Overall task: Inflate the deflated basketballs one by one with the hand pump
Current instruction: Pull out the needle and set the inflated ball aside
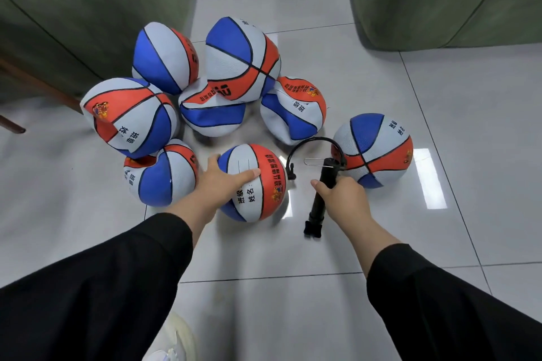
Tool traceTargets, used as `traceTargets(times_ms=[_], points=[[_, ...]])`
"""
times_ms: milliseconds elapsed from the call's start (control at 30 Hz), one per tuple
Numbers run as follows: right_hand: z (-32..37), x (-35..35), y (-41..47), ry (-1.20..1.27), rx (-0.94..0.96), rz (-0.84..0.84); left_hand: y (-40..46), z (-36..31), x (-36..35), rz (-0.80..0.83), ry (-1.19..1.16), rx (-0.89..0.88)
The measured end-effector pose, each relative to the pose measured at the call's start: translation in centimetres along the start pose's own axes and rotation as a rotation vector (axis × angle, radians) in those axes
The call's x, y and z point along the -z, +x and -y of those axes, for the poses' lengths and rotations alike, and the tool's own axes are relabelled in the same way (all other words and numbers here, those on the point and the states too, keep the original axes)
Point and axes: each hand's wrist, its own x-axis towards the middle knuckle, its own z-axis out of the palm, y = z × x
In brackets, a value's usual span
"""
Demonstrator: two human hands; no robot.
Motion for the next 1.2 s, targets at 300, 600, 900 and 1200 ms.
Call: traceTargets(times_ms=[300,600,900,1200], points=[[-0.3,-1.1,-2.6,0.252,-0.041,-0.091,-3.4,5.9,1.5,0.197,-0.160,0.200],[0.3,-5.5,-3.2,0.690,-0.252,0.372,-2.1,5.2,3.0,-0.027,0.264,-0.375],[3.9,-7.6,-2.2,0.908,-0.428,0.475,-3.7,3.8,-0.4,-0.056,0.927,-0.563],[4.2,-7.2,-1.5,0.815,-0.410,0.779,-2.2,4.4,0.0,-0.086,1.081,-0.673]])
